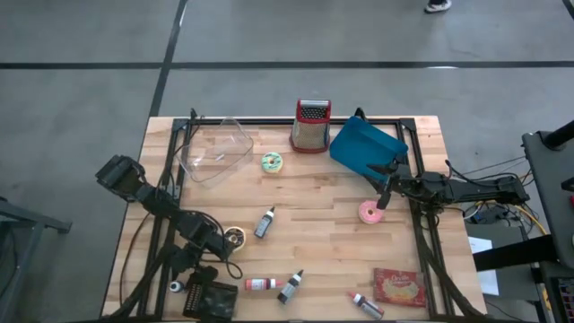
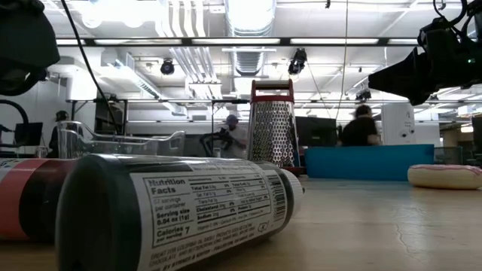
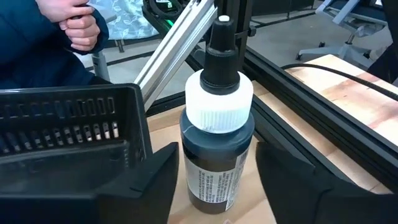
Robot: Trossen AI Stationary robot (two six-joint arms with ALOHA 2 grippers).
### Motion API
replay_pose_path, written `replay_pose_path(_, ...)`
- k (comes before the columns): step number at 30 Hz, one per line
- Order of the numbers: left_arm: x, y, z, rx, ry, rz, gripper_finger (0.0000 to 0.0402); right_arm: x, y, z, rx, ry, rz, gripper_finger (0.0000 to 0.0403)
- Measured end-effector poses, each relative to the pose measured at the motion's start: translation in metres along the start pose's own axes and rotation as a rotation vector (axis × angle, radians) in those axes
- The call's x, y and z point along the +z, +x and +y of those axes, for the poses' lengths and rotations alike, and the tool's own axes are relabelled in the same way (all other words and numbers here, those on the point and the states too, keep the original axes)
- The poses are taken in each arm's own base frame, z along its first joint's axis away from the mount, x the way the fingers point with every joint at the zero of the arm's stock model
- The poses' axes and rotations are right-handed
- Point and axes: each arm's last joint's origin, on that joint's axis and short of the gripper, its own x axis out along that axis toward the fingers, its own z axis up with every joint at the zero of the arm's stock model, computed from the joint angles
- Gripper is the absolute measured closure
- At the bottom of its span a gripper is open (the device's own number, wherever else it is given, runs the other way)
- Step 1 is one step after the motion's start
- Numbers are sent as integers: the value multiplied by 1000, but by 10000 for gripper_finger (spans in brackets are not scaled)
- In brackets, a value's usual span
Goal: Pick & Place Food Item
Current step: Put the bottom right black food coloring bottle into the black bin
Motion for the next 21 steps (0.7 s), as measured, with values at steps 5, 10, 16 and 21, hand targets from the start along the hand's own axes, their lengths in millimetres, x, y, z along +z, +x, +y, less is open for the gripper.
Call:
replay_pose_path(5, 2, -1, 3, 4, -18, -1, 214, 0, 0, 0, 0, 0, 0, 239)
replay_pose_path(10, 4, -1, 5, 8, -38, -2, 227, 0, 0, 0, 0, 0, 0, 239)
replay_pose_path(16, 4, -1, 6, 9, -41, -2, 235, 0, 0, 0, 0, 0, 0, 239)
replay_pose_path(21, 4, -1, 6, 9, -41, -3, 236, 0, 0, 0, 0, 0, 0, 239)
